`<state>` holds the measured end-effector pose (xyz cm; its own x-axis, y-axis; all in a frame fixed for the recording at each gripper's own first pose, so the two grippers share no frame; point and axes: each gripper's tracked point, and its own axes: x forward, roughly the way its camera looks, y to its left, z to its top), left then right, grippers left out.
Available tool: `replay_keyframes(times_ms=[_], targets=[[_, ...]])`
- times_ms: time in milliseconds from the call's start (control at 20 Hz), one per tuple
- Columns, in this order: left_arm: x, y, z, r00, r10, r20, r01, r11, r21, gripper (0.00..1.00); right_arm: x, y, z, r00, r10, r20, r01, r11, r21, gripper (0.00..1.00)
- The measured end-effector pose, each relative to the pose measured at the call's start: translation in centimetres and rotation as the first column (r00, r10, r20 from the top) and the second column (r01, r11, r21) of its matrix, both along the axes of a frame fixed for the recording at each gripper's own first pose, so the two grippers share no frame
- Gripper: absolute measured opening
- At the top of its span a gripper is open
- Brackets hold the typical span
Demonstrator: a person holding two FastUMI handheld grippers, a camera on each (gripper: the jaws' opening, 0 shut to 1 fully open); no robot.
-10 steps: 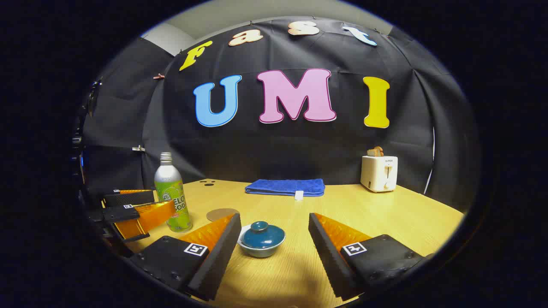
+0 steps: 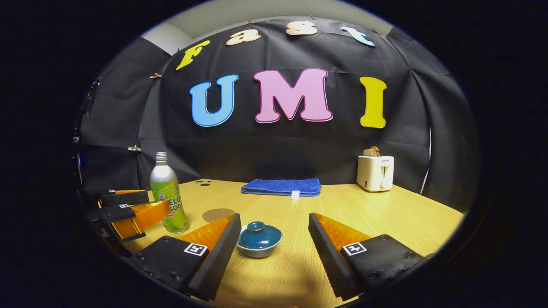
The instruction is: Open the teacup lid with one hand, grasp the water bottle and pour water into the teacup with the other hand; after pouring, place the water bottle on the coaster and then close the teacup lid.
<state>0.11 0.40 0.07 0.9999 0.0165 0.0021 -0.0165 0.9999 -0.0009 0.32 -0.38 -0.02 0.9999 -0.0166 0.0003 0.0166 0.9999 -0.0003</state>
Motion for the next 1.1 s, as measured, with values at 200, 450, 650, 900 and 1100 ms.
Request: replay_keyframes(times_ms=[200, 450, 650, 900, 1100], targets=[[-0.1, 0.6, -0.1, 1.000, 0.001, 0.000, -0.001, 1.000, 0.001, 0.95, 0.1, -0.2, -0.1, 1.000, 0.001, -0.001, -0.001, 1.000, 0.000, 0.98], [-0.1, 1.3, -0.1, 1.000, 0.000, 0.001, 0.000, 1.000, 0.001, 0.95, 0.2, -0.2, -0.1, 1.000, -0.003, 0.001, 0.003, 1.000, 0.000, 0.98], [0.0, 1.6, -0.2, 1.000, 0.000, 0.002, 0.000, 1.000, 0.001, 0.95, 0.4, 0.3, -0.3, 1.000, 0.025, -0.002, -0.025, 1.000, 0.000, 0.98], [0.2, 2.4, -0.2, 1.000, 0.018, 0.002, -0.018, 1.000, 0.000, 0.95, 2.6, 0.3, -1.7, 0.995, 0.046, -0.094, -0.049, 0.998, -0.036, 0.98], [0.3, 2.5, -0.2, 1.000, 0.020, 0.002, -0.020, 1.000, 0.000, 0.95, 4.6, 0.7, -2.3, 0.988, 0.055, -0.143, -0.073, 0.990, -0.123, 0.98]])
